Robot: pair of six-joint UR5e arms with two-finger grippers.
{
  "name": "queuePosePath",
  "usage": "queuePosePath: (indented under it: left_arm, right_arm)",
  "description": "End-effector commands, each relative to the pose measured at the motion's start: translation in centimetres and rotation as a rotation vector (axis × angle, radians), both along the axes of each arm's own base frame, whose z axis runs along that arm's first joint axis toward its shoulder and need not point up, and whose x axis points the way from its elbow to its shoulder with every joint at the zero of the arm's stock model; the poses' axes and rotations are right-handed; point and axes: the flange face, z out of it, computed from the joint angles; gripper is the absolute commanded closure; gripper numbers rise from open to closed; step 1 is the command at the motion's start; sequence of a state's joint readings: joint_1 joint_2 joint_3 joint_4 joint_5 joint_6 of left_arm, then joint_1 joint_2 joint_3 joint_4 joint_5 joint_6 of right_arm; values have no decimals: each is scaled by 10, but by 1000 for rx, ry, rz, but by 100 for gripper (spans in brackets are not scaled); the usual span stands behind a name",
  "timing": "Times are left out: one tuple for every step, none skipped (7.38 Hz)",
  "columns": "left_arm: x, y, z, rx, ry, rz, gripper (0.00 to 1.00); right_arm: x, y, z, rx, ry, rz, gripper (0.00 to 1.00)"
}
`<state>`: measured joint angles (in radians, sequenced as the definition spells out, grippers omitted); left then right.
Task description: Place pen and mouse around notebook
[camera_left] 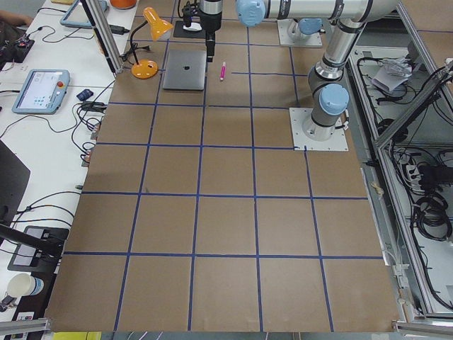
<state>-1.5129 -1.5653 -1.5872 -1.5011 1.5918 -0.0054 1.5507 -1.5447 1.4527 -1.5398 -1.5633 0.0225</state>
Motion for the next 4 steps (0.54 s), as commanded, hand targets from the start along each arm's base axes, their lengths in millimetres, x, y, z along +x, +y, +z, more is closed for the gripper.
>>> queuePosePath:
  left_arm:
    - [0,-1,-9,19,2,1,0]
    - [-3,-1,-11,23,11,7,0]
    - [-5,-2,-11,22,21,6,0]
    - [-6,1,-9,22,18,3,0]
  right_arm:
    - [0,0,0,0,0,0,0]
    - [-1,0,0,0,0,-3,0]
    - [0,0,0,0,0,0,0]
    - [0,0,-2,6,0,1,0]
